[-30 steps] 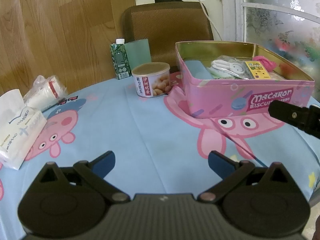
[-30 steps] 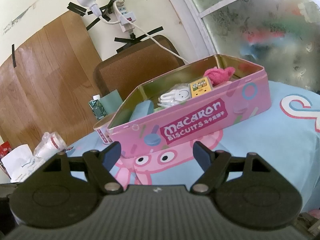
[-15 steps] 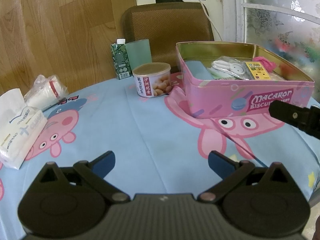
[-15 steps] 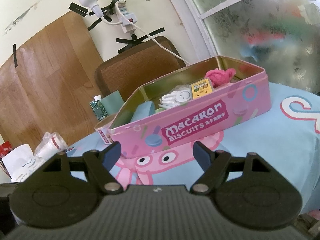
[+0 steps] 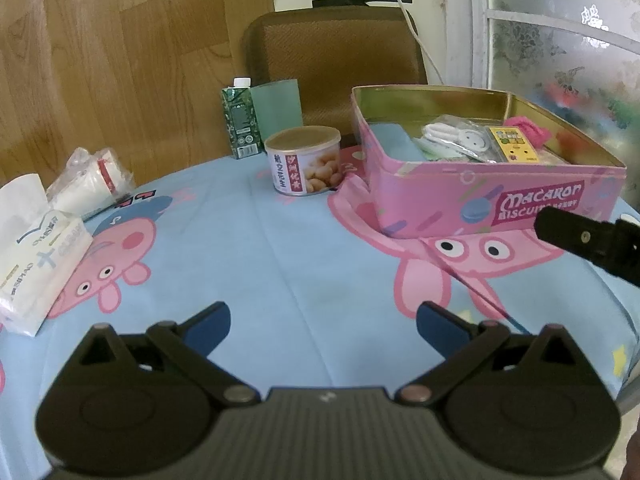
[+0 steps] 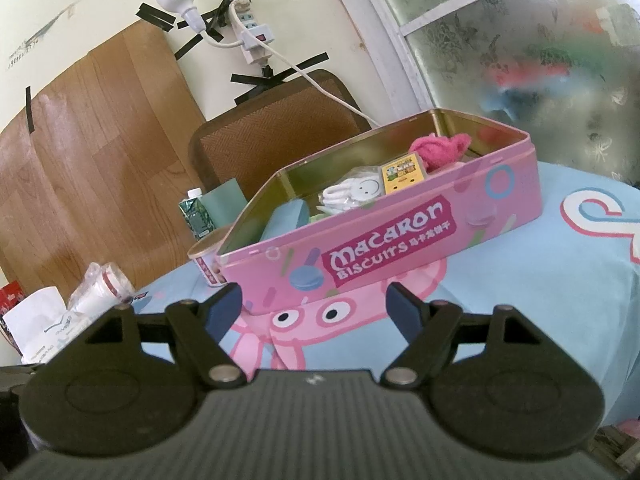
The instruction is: Organize soft objects
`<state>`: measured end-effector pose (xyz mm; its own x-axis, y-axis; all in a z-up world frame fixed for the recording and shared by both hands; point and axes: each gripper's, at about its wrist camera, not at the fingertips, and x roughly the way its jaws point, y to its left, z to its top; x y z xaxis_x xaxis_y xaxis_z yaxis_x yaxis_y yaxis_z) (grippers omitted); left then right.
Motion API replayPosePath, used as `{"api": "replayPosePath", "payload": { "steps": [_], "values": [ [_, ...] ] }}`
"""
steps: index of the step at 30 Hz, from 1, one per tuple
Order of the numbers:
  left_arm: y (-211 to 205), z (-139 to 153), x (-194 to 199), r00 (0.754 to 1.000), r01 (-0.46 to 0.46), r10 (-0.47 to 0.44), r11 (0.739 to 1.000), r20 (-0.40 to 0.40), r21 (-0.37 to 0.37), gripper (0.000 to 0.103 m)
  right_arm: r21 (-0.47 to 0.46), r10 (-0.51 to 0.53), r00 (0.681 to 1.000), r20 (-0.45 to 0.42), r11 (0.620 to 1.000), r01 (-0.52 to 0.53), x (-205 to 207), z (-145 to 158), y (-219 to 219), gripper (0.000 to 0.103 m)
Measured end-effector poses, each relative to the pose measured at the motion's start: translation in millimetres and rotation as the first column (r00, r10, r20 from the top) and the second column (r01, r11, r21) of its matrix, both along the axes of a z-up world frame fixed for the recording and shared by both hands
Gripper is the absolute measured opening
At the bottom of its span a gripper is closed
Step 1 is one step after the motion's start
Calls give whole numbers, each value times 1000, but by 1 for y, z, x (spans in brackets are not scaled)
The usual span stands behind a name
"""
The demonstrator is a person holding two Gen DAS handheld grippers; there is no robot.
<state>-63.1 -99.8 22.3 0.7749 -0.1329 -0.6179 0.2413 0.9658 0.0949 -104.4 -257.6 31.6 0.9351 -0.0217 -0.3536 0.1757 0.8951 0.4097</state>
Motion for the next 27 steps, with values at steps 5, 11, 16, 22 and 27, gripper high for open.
{"api": "replayPosePath", "payload": {
  "steps": [5, 11, 16, 22, 27],
  "values": [
    [1, 0, 0, 1000, -2, 2, 1000, 6, -4, 103, 0, 0, 1000, 0, 1000, 0, 0, 0, 0, 81],
    [0, 0, -2, 1000, -2, 2, 1000, 9, -6, 103, 0, 0, 1000, 0, 1000, 0, 0, 0, 0, 81],
    [0, 0, -1, 1000, -4, 4, 1000, 5, -10, 103, -1, 3, 1000, -3, 1000, -3, 0, 0, 1, 81],
    [1, 0, 0, 1000, -12, 12, 1000, 2, -11, 103, 0, 3, 1000, -1, 1000, -3, 1, -1, 2, 81],
    [1, -1, 1, 1000, -7, 7, 1000, -4, -7, 103, -2, 8, 1000, -4, 1000, -8, 1, -1, 2, 81]
  ]
}}
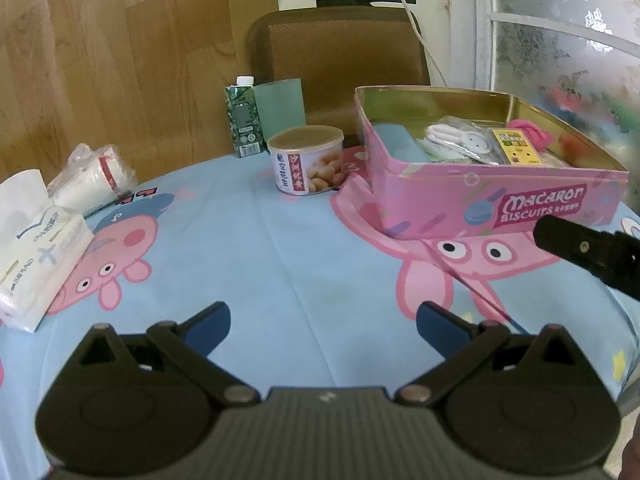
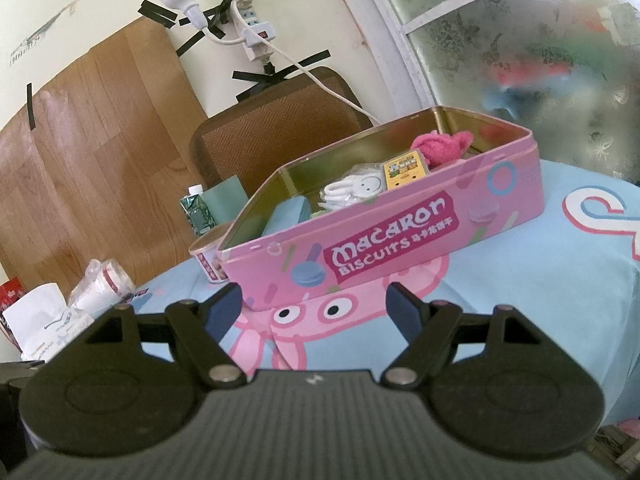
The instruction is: Organize soft objects
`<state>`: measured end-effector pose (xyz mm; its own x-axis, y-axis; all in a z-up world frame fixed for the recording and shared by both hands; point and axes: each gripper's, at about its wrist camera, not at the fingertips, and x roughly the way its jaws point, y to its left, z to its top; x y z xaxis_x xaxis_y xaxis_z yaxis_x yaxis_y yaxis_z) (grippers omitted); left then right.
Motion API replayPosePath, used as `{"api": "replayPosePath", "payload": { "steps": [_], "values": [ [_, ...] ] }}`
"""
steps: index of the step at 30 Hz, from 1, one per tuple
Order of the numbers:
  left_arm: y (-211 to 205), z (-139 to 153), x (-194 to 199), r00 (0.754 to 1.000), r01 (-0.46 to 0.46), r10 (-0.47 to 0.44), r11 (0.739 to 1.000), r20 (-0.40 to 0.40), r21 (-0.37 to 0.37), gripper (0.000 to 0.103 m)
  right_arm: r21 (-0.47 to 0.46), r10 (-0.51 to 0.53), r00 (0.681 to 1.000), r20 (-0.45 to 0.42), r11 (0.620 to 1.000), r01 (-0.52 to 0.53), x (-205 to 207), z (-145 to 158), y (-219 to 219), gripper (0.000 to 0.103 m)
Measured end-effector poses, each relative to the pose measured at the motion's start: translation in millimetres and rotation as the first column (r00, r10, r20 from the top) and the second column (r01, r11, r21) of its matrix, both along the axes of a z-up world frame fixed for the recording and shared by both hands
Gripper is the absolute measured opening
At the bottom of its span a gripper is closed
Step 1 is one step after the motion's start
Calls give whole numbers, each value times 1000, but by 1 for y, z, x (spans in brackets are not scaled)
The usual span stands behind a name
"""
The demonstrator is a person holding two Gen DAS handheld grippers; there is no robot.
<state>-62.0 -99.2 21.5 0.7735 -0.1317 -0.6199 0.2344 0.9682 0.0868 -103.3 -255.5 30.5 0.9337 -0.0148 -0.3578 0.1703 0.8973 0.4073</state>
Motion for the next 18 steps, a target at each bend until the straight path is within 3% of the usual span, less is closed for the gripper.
{"api": "replayPosePath", "payload": {
  "steps": [18],
  "values": [
    [-1, -3, 4, 1000, 0, 0, 1000, -15, 2, 103, 5, -3, 1000, -10, 1000, 3, 2, -3, 0, 81]
  ]
}}
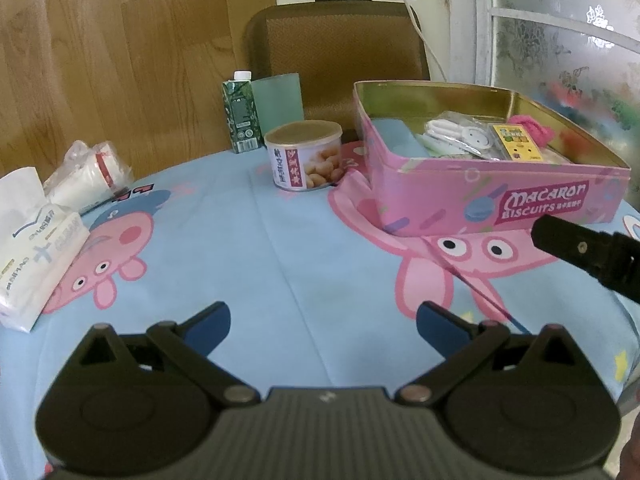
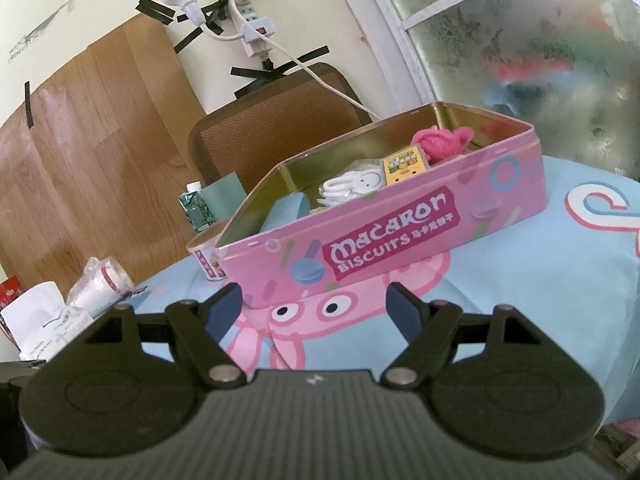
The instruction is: Organize soft objects
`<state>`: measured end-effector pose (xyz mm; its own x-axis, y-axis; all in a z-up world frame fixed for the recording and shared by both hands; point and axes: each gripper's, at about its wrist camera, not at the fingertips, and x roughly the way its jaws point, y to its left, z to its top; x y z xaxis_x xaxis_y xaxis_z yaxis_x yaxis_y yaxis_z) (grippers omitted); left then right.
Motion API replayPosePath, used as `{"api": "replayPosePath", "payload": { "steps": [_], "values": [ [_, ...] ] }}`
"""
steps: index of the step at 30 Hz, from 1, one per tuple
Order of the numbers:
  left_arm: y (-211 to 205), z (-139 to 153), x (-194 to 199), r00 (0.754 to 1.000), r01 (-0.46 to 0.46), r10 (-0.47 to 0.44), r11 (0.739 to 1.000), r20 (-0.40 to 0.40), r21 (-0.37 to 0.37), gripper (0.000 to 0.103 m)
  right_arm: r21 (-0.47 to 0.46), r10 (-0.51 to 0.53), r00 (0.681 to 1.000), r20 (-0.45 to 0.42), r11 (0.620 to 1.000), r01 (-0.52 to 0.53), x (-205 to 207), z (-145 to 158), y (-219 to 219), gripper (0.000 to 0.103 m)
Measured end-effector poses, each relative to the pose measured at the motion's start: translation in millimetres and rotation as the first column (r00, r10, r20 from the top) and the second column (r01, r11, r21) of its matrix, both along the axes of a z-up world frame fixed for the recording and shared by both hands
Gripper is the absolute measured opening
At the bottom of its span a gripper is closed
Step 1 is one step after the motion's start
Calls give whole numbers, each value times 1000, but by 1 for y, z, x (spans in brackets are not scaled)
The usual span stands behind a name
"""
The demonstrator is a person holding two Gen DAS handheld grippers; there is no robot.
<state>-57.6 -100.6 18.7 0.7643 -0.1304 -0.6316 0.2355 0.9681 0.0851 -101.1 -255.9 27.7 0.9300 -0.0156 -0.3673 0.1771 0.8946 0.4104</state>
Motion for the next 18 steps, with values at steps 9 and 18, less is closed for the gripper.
{"api": "replayPosePath", "payload": {
  "steps": [9, 18],
  "values": [
    [-1, -2, 1, 1000, -2, 2, 1000, -6, 10, 103, 4, 1, 1000, -2, 1000, -1, 1, -2, -2, 81],
    [-1, -2, 1, 1000, -1, 1, 1000, -6, 10, 103, 4, 1, 1000, -1, 1000, -1, 0, -2, -3, 81]
  ]
}}
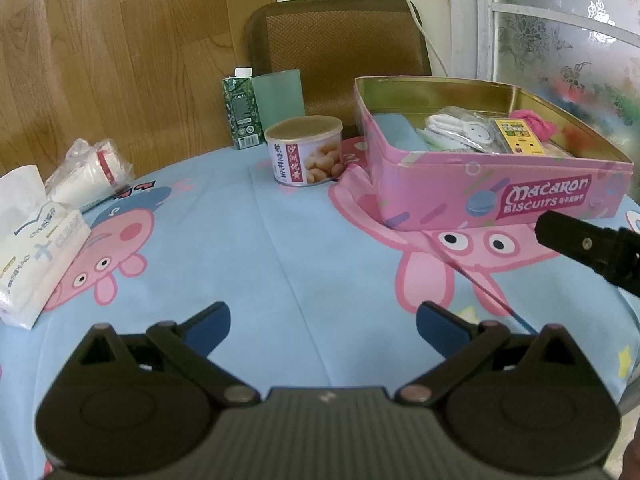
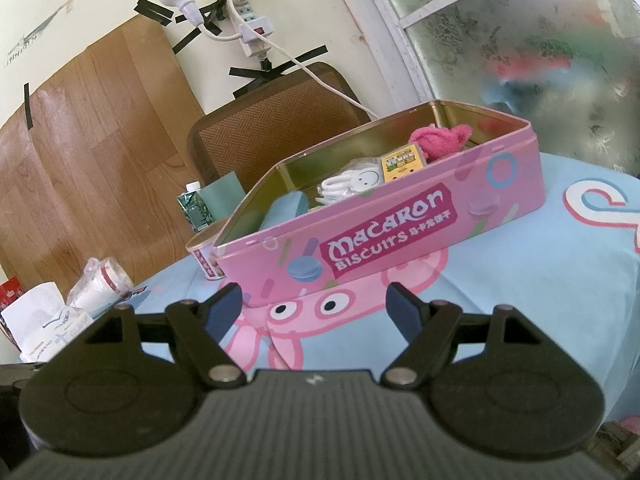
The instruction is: Organize soft objects
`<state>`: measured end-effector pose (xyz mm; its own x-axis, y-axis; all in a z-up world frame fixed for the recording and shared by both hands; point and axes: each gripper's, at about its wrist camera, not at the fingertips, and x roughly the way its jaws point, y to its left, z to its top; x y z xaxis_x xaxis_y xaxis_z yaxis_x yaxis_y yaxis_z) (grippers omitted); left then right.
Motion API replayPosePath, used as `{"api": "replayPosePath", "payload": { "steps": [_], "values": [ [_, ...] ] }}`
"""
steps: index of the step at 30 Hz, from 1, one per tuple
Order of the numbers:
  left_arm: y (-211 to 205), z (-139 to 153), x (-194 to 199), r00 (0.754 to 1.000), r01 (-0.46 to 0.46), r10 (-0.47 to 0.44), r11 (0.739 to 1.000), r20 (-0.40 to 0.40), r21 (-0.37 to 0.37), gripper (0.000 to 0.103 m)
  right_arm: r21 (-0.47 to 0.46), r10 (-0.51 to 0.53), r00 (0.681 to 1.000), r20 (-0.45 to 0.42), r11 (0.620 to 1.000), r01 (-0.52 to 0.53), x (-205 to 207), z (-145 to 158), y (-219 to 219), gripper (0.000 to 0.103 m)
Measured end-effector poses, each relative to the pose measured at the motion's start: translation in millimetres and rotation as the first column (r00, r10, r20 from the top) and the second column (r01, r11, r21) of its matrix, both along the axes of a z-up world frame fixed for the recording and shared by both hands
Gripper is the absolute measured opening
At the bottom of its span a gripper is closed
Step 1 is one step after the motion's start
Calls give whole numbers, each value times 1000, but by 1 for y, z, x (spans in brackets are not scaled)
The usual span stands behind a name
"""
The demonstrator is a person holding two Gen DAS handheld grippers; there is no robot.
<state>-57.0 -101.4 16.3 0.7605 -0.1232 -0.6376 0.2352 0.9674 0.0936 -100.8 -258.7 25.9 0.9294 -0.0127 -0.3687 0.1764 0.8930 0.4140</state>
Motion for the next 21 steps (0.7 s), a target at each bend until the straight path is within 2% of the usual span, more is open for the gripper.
{"api": "replayPosePath", "payload": {
  "steps": [21],
  "values": [
    [0, -1, -4, 1000, 7, -7, 1000, 9, 2, 103, 1, 1, 1000, 0, 1000, -1, 0, -1, -1, 81]
  ]
}}
